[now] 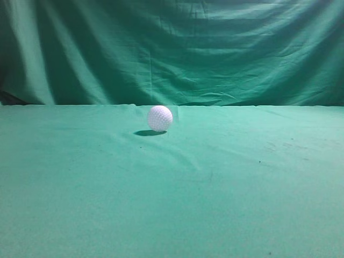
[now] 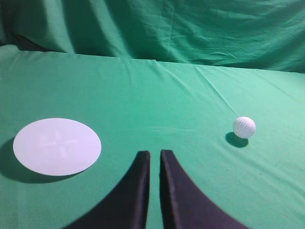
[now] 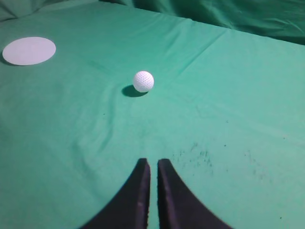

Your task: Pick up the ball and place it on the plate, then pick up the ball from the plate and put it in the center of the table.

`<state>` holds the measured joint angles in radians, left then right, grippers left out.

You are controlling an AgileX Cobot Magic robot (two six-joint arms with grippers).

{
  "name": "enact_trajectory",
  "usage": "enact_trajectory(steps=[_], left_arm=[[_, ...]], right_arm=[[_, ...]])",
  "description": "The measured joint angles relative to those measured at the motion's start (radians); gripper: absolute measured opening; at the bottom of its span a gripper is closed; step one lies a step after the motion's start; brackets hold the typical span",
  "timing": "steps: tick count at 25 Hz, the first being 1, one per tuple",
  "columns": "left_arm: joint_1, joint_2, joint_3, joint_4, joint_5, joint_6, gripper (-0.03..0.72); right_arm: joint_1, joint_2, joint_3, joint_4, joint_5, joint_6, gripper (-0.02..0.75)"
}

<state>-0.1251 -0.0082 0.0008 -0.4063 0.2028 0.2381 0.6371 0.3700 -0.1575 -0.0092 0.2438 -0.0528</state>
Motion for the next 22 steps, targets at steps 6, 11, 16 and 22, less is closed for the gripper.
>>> enact_trajectory(steps=[6,11,16,22], left_arm=[[0.0,0.0,0.0,0.0,0.0,0.0,0.06],[0.0,0.0,0.0,0.0,0.0,0.0,0.06],[0.0,0.0,0.0,0.0,0.0,0.0,0.06],[0.0,0.0,0.0,0.0,0.0,0.0,0.06]], right_arm=[[-0.018,-0.027,0.018,0.0,0.074,0.052,0.048],[-0.18,-0.156,0.097,0.0,0.046,0.054,0.048],[-0.363,-0.285,0.175,0.009,0.028,0.054,0.048],[-0.517,-0.339,0.185,0.01,0.033,0.052,0.048]])
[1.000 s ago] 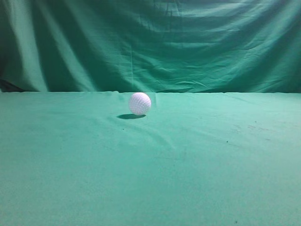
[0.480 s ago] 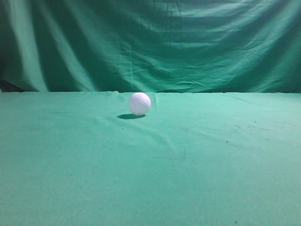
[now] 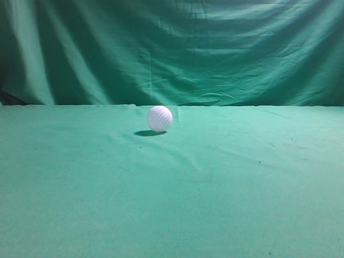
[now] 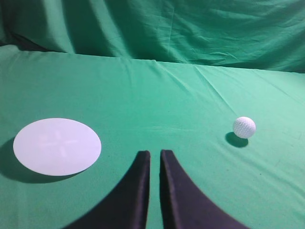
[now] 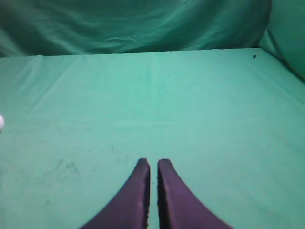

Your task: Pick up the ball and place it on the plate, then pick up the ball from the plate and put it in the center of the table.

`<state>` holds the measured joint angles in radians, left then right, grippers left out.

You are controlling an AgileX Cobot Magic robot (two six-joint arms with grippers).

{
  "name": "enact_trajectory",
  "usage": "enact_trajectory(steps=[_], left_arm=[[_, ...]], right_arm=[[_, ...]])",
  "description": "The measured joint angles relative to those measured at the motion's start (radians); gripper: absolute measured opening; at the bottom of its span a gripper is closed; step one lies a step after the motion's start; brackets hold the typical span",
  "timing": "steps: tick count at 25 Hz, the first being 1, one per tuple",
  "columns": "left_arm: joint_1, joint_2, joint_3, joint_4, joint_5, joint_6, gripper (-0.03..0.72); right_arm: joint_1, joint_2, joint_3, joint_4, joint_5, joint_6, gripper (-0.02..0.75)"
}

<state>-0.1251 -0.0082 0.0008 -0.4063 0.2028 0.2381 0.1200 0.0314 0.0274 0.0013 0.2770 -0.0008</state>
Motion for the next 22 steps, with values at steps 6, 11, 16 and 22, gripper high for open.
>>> enact_trajectory(steps=[6,11,16,22], left_arm=[[0.0,0.0,0.002,0.0,0.0,0.0,0.06],[0.0,0.0,0.002,0.0,0.0,0.0,0.06],[0.0,0.0,0.002,0.0,0.0,0.0,0.06],[0.0,0.0,0.002,0.0,0.0,0.0,0.06]], right_arm=[[-0.057,-0.04,0.0,-0.002,0.077,-0.004,0.048],[-0.06,-0.041,0.0,-0.003,0.095,-0.034,0.048],[-0.06,-0.041,0.0,-0.003,0.1,-0.045,0.048],[-0.06,-0.041,0.0,-0.003,0.1,-0.049,0.048]])
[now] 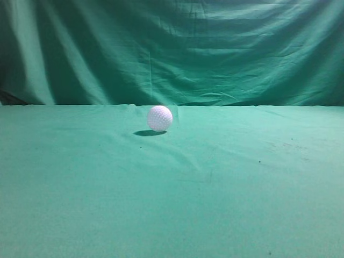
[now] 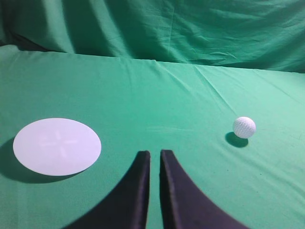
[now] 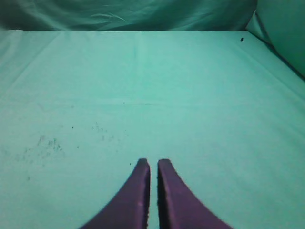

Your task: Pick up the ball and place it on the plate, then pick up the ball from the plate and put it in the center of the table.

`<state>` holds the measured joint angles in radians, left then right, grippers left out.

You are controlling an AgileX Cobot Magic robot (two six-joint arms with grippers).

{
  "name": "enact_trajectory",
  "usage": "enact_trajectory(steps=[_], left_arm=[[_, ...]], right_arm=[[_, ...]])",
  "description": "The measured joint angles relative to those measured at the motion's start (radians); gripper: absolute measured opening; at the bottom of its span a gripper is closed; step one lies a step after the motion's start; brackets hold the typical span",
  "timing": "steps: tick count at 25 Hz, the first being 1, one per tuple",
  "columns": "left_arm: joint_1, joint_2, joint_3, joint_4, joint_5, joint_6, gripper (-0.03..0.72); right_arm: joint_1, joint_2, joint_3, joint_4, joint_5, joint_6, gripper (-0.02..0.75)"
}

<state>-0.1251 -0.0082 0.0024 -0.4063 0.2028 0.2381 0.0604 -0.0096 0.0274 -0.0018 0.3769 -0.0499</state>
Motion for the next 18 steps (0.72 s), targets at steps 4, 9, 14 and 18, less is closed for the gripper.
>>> enact_trajectory(steps=[4,9,14,18], left_arm=[[0.0,0.0,0.0,0.0,0.0,0.0,0.06],[0.0,0.0,0.0,0.0,0.0,0.0,0.06],[0.0,0.0,0.0,0.0,0.0,0.0,0.06],[0.0,-0.002,0.0,0.063,0.0,0.0,0.06]], right_arm=[[0.0,0.0,0.0,0.0,0.001,-0.002,0.048],[0.0,0.0,0.0,0.0,0.002,-0.002,0.048],[0.0,0.0,0.0,0.0,0.002,-0.002,0.048],[0.0,0.0,0.0,0.0,0.004,-0.002,0.048]])
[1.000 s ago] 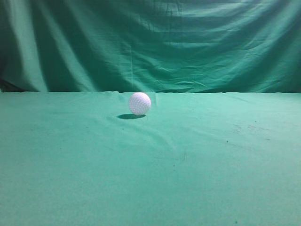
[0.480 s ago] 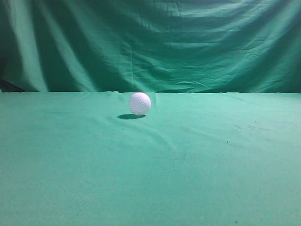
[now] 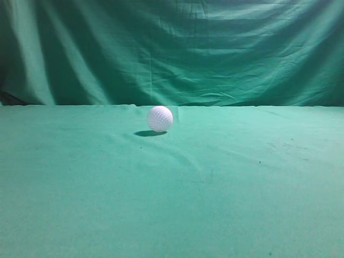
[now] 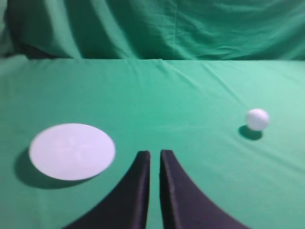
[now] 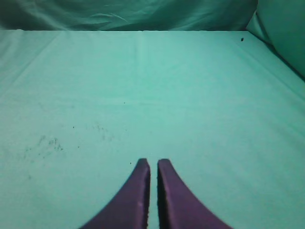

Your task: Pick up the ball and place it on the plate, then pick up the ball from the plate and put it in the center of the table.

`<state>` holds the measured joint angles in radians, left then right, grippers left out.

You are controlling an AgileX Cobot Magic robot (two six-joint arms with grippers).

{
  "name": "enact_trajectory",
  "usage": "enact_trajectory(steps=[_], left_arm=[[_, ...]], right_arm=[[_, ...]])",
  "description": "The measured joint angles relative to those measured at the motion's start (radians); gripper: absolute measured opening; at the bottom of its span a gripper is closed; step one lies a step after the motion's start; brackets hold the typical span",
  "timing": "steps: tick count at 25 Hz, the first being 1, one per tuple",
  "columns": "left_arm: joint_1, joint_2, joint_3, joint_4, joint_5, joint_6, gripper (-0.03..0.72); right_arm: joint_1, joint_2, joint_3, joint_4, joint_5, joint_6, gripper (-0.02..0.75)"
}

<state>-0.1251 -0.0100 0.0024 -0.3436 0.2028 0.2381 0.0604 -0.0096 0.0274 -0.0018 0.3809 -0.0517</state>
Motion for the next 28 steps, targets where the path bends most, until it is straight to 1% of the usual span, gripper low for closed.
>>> enact_trajectory(steps=[3,9,11,14,17,28], left_arm=[[0.0,0.0,0.006,0.103,0.0,0.0,0.06],[0.0,-0.002,0.019,0.157,0.036,-0.016,0.06],[0.0,-0.002,0.019,0.21,0.059,-0.062,0.06],[0.0,-0.002,0.019,0.308,0.104,-0.18,0.06],[0.0,-0.002,0.019,0.334,0.135,-0.215,0.06],[0.0,-0.002,0.019,0.336,0.137,-0.225,0.06]], right_arm=[[0.0,0.0,0.002,0.0,0.0,0.0,0.048],[0.0,0.0,0.002,-0.001,0.0,0.0,0.048],[0.0,0.0,0.002,-0.001,0.0,0.0,0.048],[0.0,0.0,0.002,-0.001,0.0,0.0,0.048],[0.0,0.0,0.002,-0.001,0.0,0.0,0.048],[0.0,0.0,0.002,-0.001,0.0,0.0,0.048]])
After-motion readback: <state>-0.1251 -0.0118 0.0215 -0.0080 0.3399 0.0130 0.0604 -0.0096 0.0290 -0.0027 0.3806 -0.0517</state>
